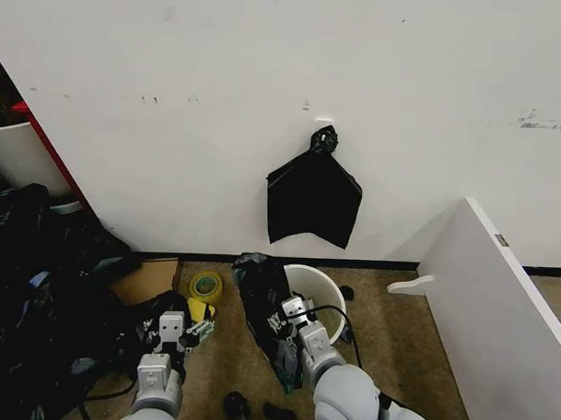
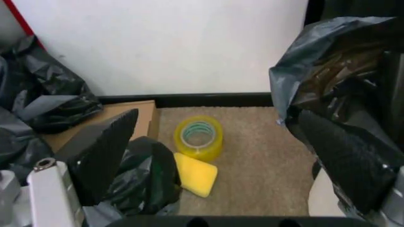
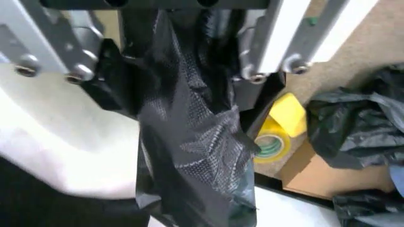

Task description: Place the garbage bag over the trash bin.

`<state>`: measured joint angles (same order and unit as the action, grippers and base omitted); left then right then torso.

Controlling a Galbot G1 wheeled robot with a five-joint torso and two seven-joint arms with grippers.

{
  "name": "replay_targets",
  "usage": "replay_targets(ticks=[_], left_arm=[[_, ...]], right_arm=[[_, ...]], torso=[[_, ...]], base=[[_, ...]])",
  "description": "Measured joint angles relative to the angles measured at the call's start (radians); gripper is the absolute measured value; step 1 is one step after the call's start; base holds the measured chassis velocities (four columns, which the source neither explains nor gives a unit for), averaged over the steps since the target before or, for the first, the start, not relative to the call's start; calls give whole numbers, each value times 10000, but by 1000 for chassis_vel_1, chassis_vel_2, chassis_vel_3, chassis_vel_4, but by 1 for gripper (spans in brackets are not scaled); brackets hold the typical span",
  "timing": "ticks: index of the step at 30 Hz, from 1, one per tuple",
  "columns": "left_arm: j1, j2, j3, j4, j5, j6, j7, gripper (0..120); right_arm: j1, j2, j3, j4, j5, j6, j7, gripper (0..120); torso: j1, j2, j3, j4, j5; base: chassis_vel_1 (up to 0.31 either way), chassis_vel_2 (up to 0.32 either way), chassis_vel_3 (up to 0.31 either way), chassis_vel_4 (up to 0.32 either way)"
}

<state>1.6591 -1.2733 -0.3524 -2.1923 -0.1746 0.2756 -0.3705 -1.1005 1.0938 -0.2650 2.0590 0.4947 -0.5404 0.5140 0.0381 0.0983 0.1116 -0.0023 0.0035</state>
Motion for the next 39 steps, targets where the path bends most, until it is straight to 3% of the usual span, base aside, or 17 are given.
replay_targets(ticks=[4, 8, 12, 16, 20, 28, 34, 39], left_arm=[[-74, 91, 29, 0, -200, 115, 145, 100], [-654, 523, 130, 216, -1333, 390, 913, 100], [-1403, 749, 284, 590, -2472, 804, 1396, 100], [-2301, 713, 742, 1178, -3705, 1425, 1615, 100], [-3027, 418, 1456, 1707, -4360, 2249, 1098, 100], [-3488, 103, 2236, 2014, -4428, 2730, 688, 100], [-3659, -29, 2467, 2033, -4386, 2885, 179, 100], [-4065, -244, 2913, 2207, -4375, 3482, -747, 100]], right_arm=[[-25, -36, 163, 13, 516, 269, 63, 33], [-177, -116, 518, 78, 1487, 1047, 82, 13], [-298, -133, 737, 20, 1984, 1531, 78, 1], [-295, -111, 879, -200, 2693, 1865, 61, 0], [-242, 23, 1238, -242, 3750, 1855, 157, 0], [-334, 74, 2867, -501, 5414, 1438, 236, 0], [-583, 78, 3074, -551, 5804, 1339, 315, 0], [-752, 315, 3255, -436, 6193, 1229, 634, 0]], torso=[[0, 0, 0, 1, 1], [0, 0, -1, 2, 0], [0, 0, 0, 0, 1], [0, 0, 0, -2, 1], [0, 0, 0, 1, 1], [0, 0, 0, 0, 2], [0, 0, -1, 0, 3], [-1, -1, -1, 0, 1]], base=[[0, 0, 0, 0], [0, 0, 0, 0], [0, 0, 0, 0], [0, 0, 0, 0], [0, 0, 0, 0], [0, 0, 0, 0], [0, 0, 0, 0], [0, 0, 0, 0]])
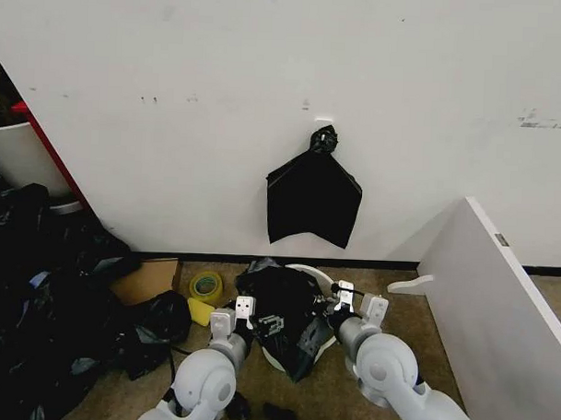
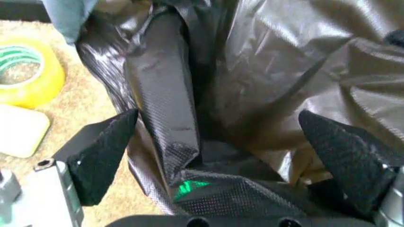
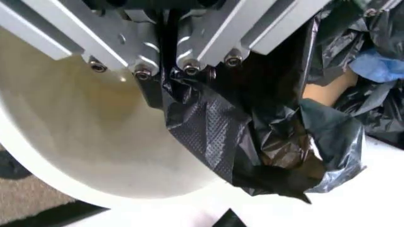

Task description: Place the garbage bag over the trash bin.

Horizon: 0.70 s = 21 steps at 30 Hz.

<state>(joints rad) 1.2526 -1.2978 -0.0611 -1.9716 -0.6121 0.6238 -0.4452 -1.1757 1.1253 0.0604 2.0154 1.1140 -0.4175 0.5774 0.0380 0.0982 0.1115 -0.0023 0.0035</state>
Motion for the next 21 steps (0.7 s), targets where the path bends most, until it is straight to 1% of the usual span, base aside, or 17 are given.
replay_targets(ticks=[1, 4, 6, 8, 9, 13, 14, 15, 16, 18, 20, 21], left_arm=[[0, 0, 0, 0, 0, 0, 0, 100], [-266, -167, 248, 318, 22, 162, -499, 100], [-426, -310, 346, 590, 39, 245, -843, 95], [-536, -411, 377, 810, 38, 353, -1051, 88], [-536, -411, 377, 810, 38, 353, -1051, 88], [-785, -590, 334, 1288, 33, 435, -1042, 71], [-803, -601, 322, 1322, 32, 449, -1007, 68], [-803, -601, 322, 1322, 32, 449, -1007, 68], [-841, -625, 274, 1386, 22, 519, -898, 62], [-864, -630, 206, 1408, -13, 630, -756, 56], [-876, -630, 140, 1411, -63, 759, -594, 48], [-876, -630, 140, 1411, -63, 759, -594, 48]], right_arm=[[0, 0, 0, 0, 0, 0, 0, 0], [-65, 53, 58, -25, 25, -25, 44, 0], [-112, 65, 58, -33, -41, -38, 41, 0], [-144, 84, 50, -32, -164, -41, 18, 0], [-144, 84, 50, -32, -164, -41, 18, 0], [-159, 116, -3, 7, -334, -77, -45, 0], [-160, 116, -8, 9, -346, -79, -51, 0], [-160, 116, -8, 9, -346, -79, -51, 0], [-164, 119, -28, 23, -397, -84, -68, 0], [-168, 119, -47, 37, -441, -86, -80, 0], [-179, 117, -78, 54, -514, -86, -98, 0], [-179, 117, -78, 54, -514, -86, -98, 0]], torso=[[0, 0, 0, 0, 0], [0, 0, 0, -1, 0], [-1, 0, 0, 0, 0], [-1, 0, 0, 0, 0], [-1, 0, 0, 0, 0], [-1, 1, -2, 2, 2], [-1, 1, -2, 1, 2], [-1, 1, -2, 1, 2], [-1, 1, -2, 1, 2], [-1, 1, -2, 1, 2], [-1, 1, -2, 2, 2], [-1, 1, -2, 2, 2]], base=[[0, 0, 0, 0], [0, 0, 0, 0], [0, 0, 0, 0], [0, 0, 0, 0], [0, 0, 0, 0], [0, 0, 0, 0], [0, 0, 0, 0], [0, 0, 0, 0], [0, 0, 0, 0], [0, 0, 0, 0], [0, 0, 0, 0], [0, 0, 0, 0]])
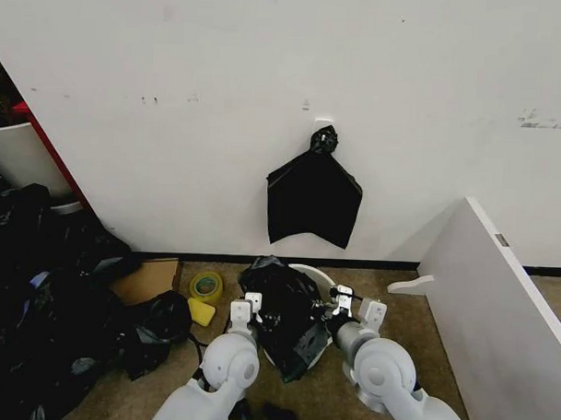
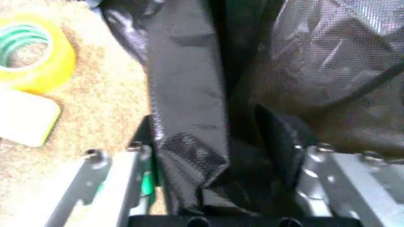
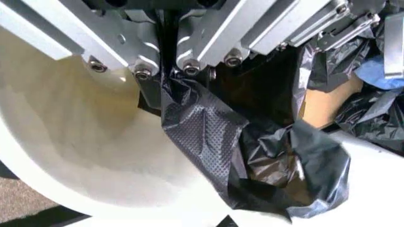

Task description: Place the garbage bag over the trash bin.

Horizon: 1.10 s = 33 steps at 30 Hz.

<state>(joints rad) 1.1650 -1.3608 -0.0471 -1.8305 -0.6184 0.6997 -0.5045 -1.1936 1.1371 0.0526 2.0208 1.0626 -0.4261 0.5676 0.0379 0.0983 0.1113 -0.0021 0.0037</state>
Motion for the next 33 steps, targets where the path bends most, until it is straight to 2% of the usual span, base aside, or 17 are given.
replay_targets(ticks=[5, 7, 12, 16, 20, 24, 29, 33], left_arm=[[96, 39, -418, -204, -590, 341, 452, 26], [307, 180, -571, -540, -803, 401, 689, 15], [778, 652, -752, -1235, -475, 411, 1492, 4], [1020, 914, -831, -1597, -242, 412, 1871, 4], [1510, 1460, -1166, -2569, -4, 410, 2471, 4], [1591, 1507, -1870, -2957, -105, 404, 2725, 4], [1596, 1512, -3318, -3590, -874, 392, 3284, 4], [1549, 1523, -3786, -3683, -1201, 390, 3449, 4]], right_arm=[[-84, -71, -61, 60, -387, 64, -99, 0], [-174, -148, -118, 65, -973, 565, -322, 0], [-293, -266, 12, 219, -1742, 1464, -959, 0], [-292, -273, 266, 269, -1942, 2005, -1408, 0], [-392, -343, 1091, 472, -1687, 2702, -1967, 0], [-589, -383, 1414, 602, -1361, 2562, -1745, 0], [-1119, -495, 2060, 925, -466, 1838, -1057, 0], [-1313, -534, 2263, 1030, -169, 1750, -983, 0]], torso=[[1, 0, 2, -1, -3], [1, -1, 3, -3, -6], [1, -1, 3, -2, -4], [1, -1, 3, -1, -4], [1, -1, 3, -1, -3], [2, -1, 2, -3, -2], [1, -1, 2, -1, -2], [2, -1, 2, -2, -2]], base=[[0, 0, 0, 0], [0, 0, 0, 0], [0, 0, 0, 0], [0, 0, 0, 0], [0, 0, 0, 0], [0, 0, 0, 0], [0, 0, 0, 0], [0, 0, 0, 0]])
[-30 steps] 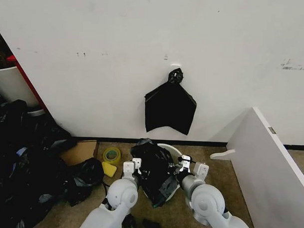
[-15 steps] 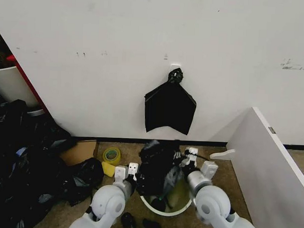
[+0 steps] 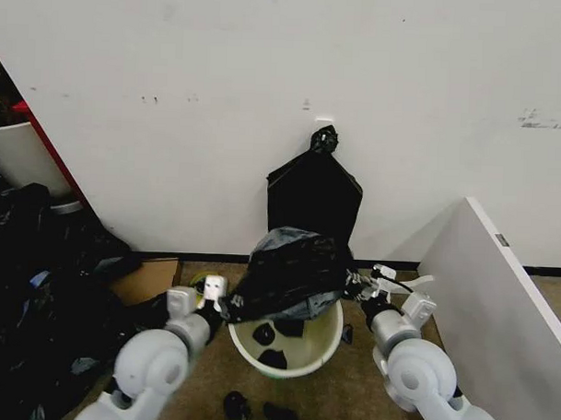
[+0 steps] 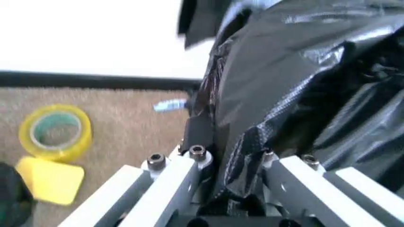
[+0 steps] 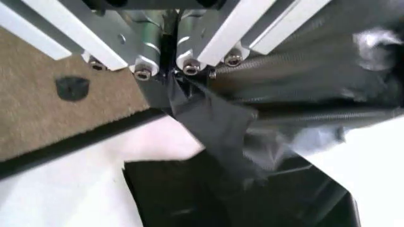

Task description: Place the garbage bag over the trash bin.

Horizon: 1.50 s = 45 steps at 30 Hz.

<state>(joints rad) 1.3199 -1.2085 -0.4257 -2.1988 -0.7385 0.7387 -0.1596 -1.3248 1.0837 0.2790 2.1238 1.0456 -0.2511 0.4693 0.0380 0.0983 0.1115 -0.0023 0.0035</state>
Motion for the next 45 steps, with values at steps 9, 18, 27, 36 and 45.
replay_targets(ticks=[9, 18, 27, 36, 45], left_arm=[[-284, -251, -1041, -212, -1187, -12, -214, 4], [-496, -417, -1165, 157, -1347, -307, -838, 4], [-428, -552, -1622, 454, -1584, -577, -1530, 4], [-522, -785, -931, 328, -1384, -586, -1684, 4], [-418, -883, -288, 107, -813, -604, -1741, 4]], right_arm=[[-850, 28, -689, 984, 248, -909, 149, 0], [-968, 155, -1397, 1699, -2496, -189, -288, 20], [-1564, -355, -2775, 1961, -7060, 1588, -736, 53], [-1895, -734, -2975, 736, -13158, 3149, -2019, 82], [-944, -1495, -3224, 1244, -15490, -249, -2073, 100]], torso=[[0, 0, 0, 0, -2], [0, 0, 0, 1, -1], [0, 0, -1, 4, 1], [-1, 0, 0, -2, 4], [-1, 0, 0, 0, 1]], base=[[0, 0, 0, 0], [0, 0, 0, 0], [0, 0, 0, 0], [0, 0, 0, 0], [0, 0, 0, 0]])
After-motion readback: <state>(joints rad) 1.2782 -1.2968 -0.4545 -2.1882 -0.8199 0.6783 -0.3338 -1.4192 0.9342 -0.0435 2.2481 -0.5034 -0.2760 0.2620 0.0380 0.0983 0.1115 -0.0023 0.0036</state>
